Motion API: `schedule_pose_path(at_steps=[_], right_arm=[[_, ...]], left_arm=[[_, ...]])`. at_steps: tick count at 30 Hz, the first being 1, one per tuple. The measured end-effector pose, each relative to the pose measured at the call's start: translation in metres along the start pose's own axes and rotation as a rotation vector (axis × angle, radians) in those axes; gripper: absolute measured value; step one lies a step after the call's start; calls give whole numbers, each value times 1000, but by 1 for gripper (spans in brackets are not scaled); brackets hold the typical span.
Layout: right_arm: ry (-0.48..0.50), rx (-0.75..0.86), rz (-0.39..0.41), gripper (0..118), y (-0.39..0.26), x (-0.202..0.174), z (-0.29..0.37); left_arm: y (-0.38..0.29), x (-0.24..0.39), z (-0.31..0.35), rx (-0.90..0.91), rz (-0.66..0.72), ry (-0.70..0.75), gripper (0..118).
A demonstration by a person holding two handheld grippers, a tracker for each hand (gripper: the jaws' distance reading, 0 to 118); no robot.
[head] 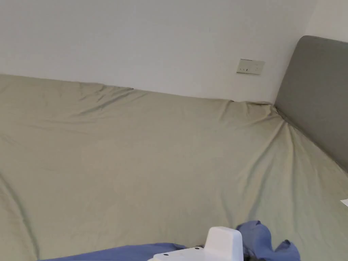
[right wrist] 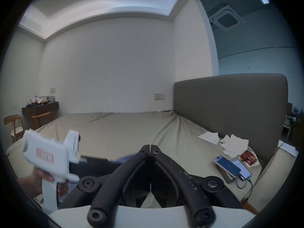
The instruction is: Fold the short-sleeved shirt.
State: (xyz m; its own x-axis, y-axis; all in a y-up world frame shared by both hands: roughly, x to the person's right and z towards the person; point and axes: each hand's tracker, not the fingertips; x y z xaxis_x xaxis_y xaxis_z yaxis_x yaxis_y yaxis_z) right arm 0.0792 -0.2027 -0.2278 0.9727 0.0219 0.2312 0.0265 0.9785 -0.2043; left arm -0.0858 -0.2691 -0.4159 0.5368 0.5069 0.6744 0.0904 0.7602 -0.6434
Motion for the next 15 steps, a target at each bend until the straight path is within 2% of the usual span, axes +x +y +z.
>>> schedule_pose_path(at_steps=[5, 9, 10, 12, 14, 15], right_arm=[[-28, -49, -40, 0, -16, 25, 6], [6, -78, -59, 0, -24, 31, 2], [14, -85, -61, 0, -26, 31, 2], [40, -105, -70, 2, -28, 32, -2], [83, -134, -95, 2, -30, 32, -7], [101, -140, -104, 5, -31, 33, -9]], left_arm=[[-68, 26, -44, -218, -99, 25, 1], [-103, 16, -65, -309, -18, 106, 2], [-107, 14, -66, -316, -13, 117, 11], [-108, 9, -62, -290, 44, 129, 41], [-103, 8, -46, -261, 107, 82, 61], [-100, 9, -36, -239, 119, 69, 88]])
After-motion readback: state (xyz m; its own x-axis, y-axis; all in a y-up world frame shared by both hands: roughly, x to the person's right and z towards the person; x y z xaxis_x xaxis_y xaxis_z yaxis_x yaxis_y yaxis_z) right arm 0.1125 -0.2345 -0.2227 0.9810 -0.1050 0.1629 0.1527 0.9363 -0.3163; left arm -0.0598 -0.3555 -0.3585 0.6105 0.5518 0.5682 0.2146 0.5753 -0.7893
